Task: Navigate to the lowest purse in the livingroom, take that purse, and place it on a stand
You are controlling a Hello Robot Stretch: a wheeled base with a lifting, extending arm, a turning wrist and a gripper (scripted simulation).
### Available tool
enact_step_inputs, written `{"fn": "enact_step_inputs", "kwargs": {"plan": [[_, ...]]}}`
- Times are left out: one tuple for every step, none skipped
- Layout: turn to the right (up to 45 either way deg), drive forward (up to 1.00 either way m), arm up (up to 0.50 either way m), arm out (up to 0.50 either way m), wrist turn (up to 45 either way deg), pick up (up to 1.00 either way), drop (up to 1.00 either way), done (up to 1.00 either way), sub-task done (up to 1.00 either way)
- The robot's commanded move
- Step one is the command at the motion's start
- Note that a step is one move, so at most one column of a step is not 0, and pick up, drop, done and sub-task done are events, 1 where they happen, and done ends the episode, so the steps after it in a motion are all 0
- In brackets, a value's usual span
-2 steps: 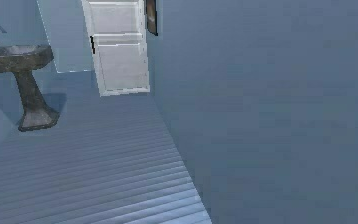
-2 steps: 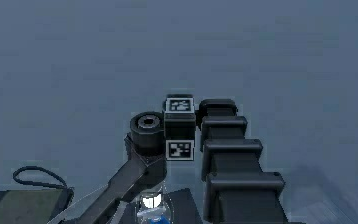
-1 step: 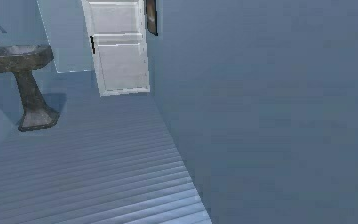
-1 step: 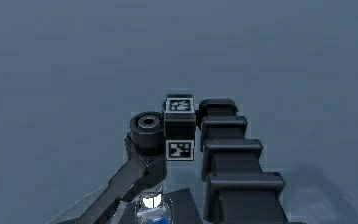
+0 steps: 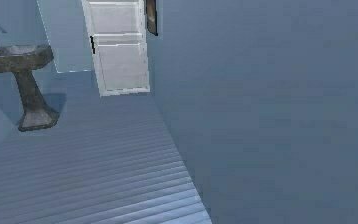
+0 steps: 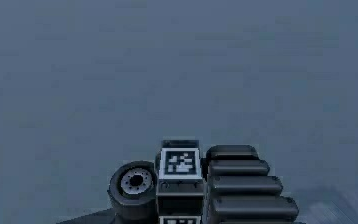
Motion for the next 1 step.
{"fn": "enact_step_inputs", "kwargs": {"plan": [[0.0,0.00,0.00,0.00,0.0,0.00,0.00,1.00,0.00]]}}
